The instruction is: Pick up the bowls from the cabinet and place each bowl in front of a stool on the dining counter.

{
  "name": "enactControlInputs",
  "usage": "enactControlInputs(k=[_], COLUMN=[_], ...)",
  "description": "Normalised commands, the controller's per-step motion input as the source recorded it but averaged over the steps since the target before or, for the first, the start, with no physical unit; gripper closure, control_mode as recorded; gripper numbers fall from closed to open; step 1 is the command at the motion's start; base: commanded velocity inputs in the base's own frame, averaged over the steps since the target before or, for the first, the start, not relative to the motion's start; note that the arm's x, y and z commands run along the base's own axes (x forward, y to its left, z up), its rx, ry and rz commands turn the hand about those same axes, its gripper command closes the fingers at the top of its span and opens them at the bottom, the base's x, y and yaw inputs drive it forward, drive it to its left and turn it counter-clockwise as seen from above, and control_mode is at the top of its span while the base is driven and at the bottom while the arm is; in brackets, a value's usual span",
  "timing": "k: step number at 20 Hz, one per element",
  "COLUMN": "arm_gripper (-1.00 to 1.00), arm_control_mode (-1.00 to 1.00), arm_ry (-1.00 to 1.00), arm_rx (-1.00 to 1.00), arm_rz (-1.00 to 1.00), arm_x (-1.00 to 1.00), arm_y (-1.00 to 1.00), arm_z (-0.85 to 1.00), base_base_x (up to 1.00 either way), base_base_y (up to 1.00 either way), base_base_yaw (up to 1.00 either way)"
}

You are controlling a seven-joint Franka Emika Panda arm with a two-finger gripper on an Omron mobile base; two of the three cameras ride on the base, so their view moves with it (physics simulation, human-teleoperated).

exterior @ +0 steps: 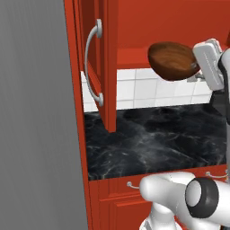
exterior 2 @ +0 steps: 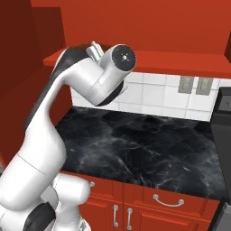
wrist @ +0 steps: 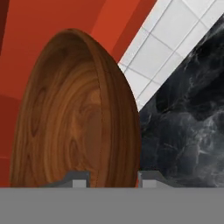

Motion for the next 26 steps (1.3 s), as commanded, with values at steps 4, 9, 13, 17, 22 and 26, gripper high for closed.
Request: enactControlInputs(k=[4,9,13,17,22,26], arm_gripper=[1.0,1.0,1.0,1.0,1.0,1.0], arm_control_mode=[-1.0,-1.0,-1.0,-1.0,-1.0,-1.0], arm_ry=[0.16,0.14,0.11,0.19,0.19,0.06], arm_rx=[-0.11,-0.05,0.0,0.0,0.0,0.0], arm_rz=[-0.05,-0.05,-0.04,-0.04,-0.02,0.0], arm_x=[-0.76,-0.4,-0.34,-0.36,-0.22,-0.17], arm_y=[0.0,0.0,0.0,0.0,0.0,0.0], arm_z=[0.0,-0.02,-0.16,-0.08,-0.14,-0.34], base_base_x=[0.0,0.0,0.0,0.0,0.0,0.0], base_base_y=[0.0,0.0,0.0,0.0,0.0,0.0], base_base_yaw=[0.0,0.0,0.0,0.0,0.0,0.0])
